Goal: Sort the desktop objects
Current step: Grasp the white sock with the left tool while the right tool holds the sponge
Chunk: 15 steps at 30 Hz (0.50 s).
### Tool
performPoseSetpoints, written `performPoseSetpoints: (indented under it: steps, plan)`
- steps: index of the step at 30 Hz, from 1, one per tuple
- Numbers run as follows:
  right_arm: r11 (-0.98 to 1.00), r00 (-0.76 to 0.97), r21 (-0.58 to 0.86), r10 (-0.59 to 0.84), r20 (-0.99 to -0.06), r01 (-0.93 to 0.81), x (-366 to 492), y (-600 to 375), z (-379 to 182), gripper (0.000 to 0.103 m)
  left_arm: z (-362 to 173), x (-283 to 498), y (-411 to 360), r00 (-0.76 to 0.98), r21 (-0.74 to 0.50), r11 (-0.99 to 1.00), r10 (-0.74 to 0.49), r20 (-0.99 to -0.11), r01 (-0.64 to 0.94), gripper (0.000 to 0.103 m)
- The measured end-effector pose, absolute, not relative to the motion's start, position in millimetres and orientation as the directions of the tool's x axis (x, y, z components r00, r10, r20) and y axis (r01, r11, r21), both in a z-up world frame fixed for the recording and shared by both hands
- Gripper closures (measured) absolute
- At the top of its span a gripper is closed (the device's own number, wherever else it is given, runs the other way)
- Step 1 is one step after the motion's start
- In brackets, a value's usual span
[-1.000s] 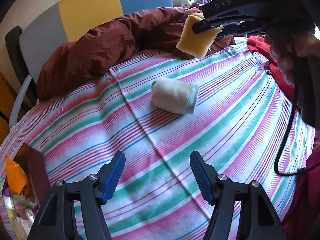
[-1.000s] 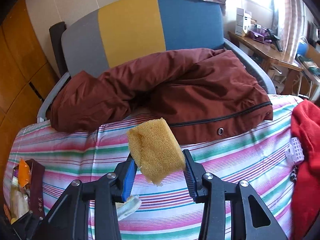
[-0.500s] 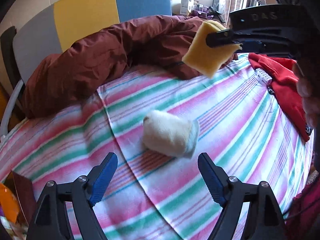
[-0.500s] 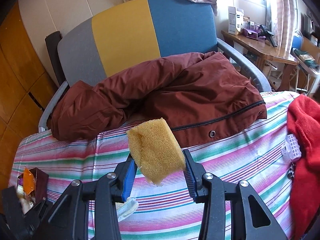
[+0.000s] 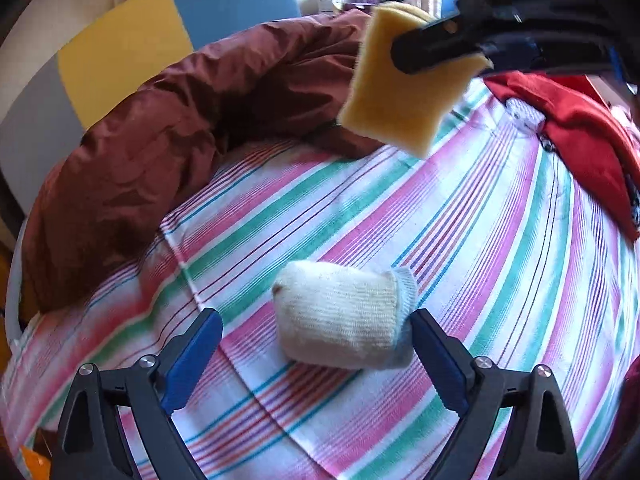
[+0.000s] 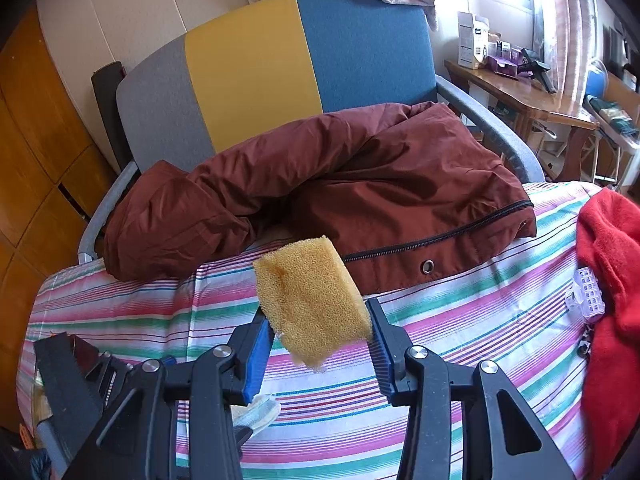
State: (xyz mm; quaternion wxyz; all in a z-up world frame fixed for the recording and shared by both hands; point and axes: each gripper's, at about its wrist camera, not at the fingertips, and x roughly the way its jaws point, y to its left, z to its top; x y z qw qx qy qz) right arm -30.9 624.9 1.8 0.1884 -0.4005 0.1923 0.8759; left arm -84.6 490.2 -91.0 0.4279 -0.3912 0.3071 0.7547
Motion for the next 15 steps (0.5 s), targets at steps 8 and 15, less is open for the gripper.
performPoseSetpoints:
  steps: [8,15]
  plan:
    - [-0.865,-0.586,0.154,0.183,-0.789,-0.477,-36,621,-5,0.058,-102,-90,496,-0.272,0.065,-0.434,0.433,-0.859,-0.899,0.031]
    - [-0.882,-0.564,0.143,0.156,-0.811,-0.450,-41,615,-15,0.058,-108,-91,475,-0.258,0.025,-0.481,0.425,-0.868,-0.876,0.035]
